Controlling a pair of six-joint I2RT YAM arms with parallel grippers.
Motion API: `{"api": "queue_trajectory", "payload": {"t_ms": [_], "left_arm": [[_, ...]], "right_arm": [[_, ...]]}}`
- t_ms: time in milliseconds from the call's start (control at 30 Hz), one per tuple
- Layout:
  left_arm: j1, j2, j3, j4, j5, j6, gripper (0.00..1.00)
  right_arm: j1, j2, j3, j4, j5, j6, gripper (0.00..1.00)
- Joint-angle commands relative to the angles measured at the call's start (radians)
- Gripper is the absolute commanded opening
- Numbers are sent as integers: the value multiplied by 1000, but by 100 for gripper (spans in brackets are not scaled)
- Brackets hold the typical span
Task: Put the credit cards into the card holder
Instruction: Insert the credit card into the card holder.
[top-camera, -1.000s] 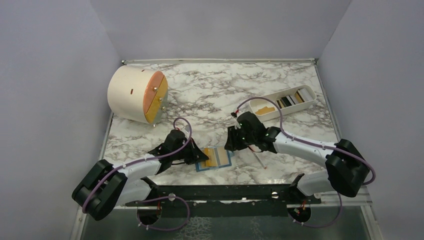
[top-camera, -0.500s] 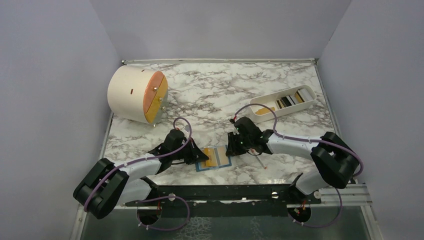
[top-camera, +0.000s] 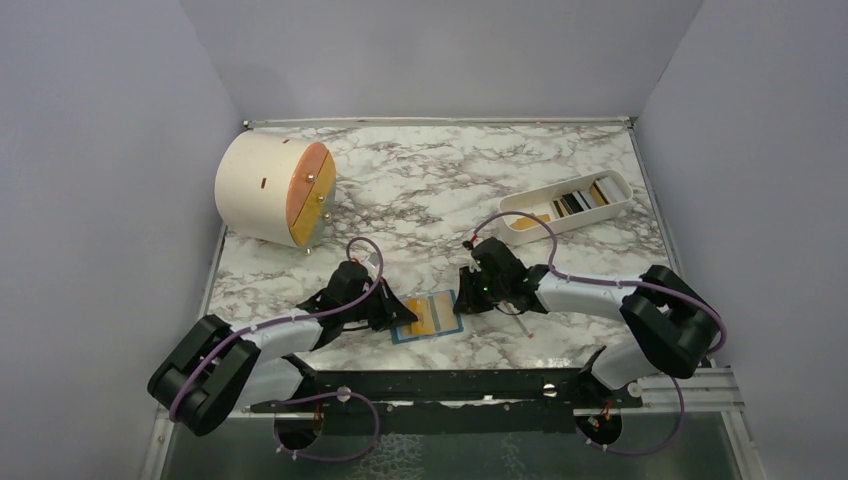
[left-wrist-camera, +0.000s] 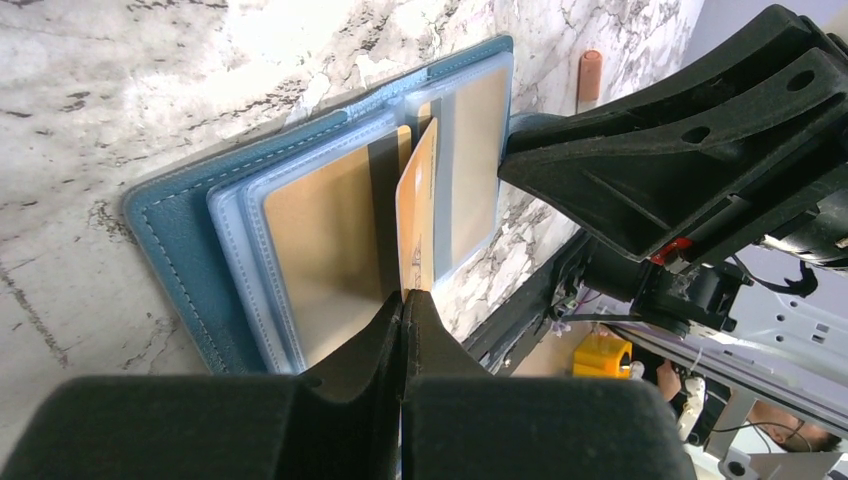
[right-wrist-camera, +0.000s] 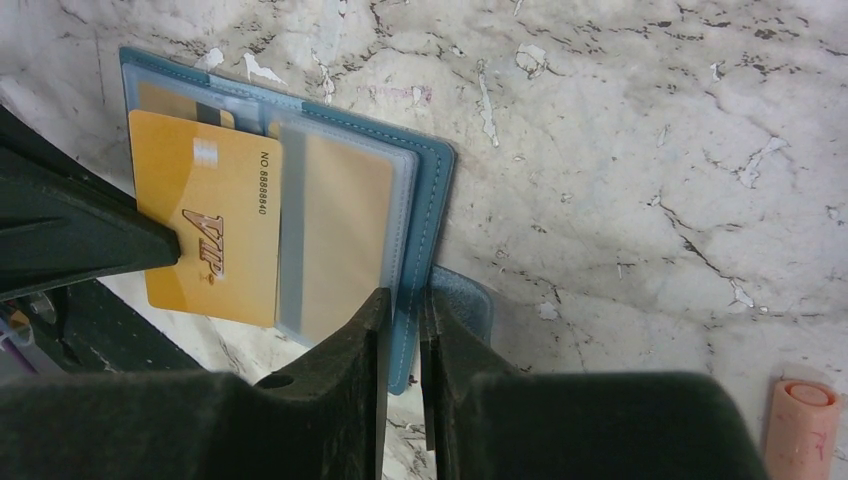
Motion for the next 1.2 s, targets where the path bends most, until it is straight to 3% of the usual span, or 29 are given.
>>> {"api": "queue_trajectory", "payload": {"t_ms": [0, 633, 1167], "left_arm": [[2, 18, -8, 6, -20, 40, 0], [2, 62, 38, -53, -74, 74, 0], [-11, 43, 5, -17, -110, 16, 0]], "right_arm": [[7, 10, -36, 13, 36, 6, 16], [7, -6, -73, 52, 22, 37, 15], [7, -83, -159, 162, -31, 179, 14]]}}
